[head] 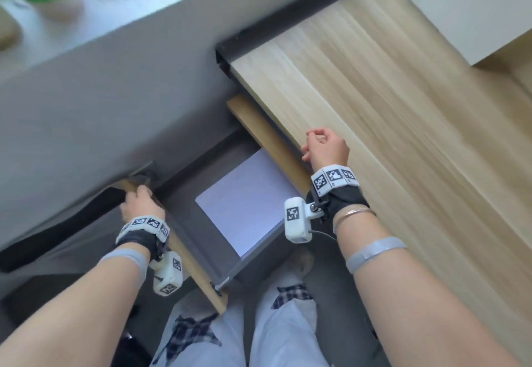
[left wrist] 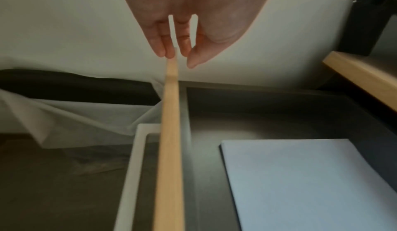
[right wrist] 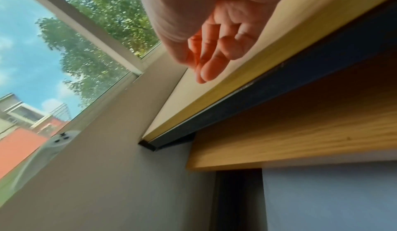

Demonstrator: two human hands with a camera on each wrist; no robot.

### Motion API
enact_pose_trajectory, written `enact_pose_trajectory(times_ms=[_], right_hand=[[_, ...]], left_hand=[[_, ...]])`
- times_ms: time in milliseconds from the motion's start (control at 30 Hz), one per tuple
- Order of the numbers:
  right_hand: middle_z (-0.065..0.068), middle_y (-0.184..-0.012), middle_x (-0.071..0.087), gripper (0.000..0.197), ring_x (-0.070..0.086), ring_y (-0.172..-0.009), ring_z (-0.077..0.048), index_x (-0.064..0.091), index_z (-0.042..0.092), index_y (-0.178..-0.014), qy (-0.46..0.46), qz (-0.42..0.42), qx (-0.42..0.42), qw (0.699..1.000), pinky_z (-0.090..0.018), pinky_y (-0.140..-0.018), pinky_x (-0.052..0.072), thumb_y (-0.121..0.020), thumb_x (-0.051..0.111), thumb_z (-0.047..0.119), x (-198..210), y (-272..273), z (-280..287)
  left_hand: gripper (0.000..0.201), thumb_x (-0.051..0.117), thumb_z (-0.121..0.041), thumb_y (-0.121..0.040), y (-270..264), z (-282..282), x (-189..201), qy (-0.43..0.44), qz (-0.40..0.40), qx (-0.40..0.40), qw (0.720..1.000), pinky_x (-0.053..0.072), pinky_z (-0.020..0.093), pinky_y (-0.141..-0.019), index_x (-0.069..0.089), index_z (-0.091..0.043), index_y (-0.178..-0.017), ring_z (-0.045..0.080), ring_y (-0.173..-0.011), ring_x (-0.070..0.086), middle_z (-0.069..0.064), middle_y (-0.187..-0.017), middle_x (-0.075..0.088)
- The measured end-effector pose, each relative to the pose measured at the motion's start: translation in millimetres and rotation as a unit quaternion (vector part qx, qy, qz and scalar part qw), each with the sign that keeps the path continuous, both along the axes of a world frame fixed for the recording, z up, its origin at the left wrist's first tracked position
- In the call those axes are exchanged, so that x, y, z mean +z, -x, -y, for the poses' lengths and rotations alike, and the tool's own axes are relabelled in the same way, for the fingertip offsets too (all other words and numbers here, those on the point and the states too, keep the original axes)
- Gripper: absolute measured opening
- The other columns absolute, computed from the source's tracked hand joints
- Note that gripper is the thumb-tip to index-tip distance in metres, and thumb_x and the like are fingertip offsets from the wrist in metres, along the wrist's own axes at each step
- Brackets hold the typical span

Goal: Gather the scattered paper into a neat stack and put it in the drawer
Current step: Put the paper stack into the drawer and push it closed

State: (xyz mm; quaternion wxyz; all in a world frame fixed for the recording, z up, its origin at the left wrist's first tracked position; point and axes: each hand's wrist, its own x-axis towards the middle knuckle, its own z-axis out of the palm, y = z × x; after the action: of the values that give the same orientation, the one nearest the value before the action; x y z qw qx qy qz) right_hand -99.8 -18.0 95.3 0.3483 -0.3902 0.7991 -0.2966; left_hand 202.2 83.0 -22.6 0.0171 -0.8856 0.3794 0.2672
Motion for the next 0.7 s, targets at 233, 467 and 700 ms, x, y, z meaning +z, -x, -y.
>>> enact_pose_trajectory(times_ms=[233, 467, 700], right_hand=[[0.001, -0.056, 0.06, 0.023, 0.046, -0.023, 0.0, 0.052, 0.022, -0.065, -0.021, 0.019, 0.015, 1.0, -0.011, -0.032, 0.036, -0.085, 0.063, 0.018, -10.8, 18.6, 9.5], [0.001, -0.055, 0.06, 0.024, 0.047, -0.029, -0.002, 0.051, 0.024, -0.064, 0.004, 0.01, 0.017, 1.0, -0.014, -0.034, 0.037, -0.084, 0.064, 0.021, -16.3, 19.0, 10.4], [-0.002, -0.055, 0.058, 0.023, 0.046, -0.025, 0.0, 0.051, 0.022, -0.067, 0.01, 0.039, 0.026, 0.999, -0.012, -0.031, 0.038, -0.086, 0.063, 0.016, -11.6, 21.8, 8.7]], left_hand=[[0.053, 0.031, -0.001, -0.092, 12.2, -35.6, -24.0, -0.119, -0.065, 0.118, 0.984, 0.035, 0.051, -0.102, 0.016, -0.003, -0.142, 0.046, -0.123, 0.046, 0.034, -0.133, 0.046], [0.055, 0.031, 0.001, -0.09, 19.7, -33.2, -29.2, -0.103, -0.068, 0.142, 0.982, 0.04, 0.05, -0.097, 0.016, -0.003, -0.142, 0.045, -0.119, 0.049, 0.034, -0.128, 0.049], [0.048, 0.033, -0.006, -0.09, 25.9, -26.9, -35.1, -0.068, -0.103, 0.091, 0.988, 0.044, 0.047, -0.085, 0.028, -0.013, -0.137, 0.043, -0.105, 0.056, 0.027, -0.115, 0.058]])
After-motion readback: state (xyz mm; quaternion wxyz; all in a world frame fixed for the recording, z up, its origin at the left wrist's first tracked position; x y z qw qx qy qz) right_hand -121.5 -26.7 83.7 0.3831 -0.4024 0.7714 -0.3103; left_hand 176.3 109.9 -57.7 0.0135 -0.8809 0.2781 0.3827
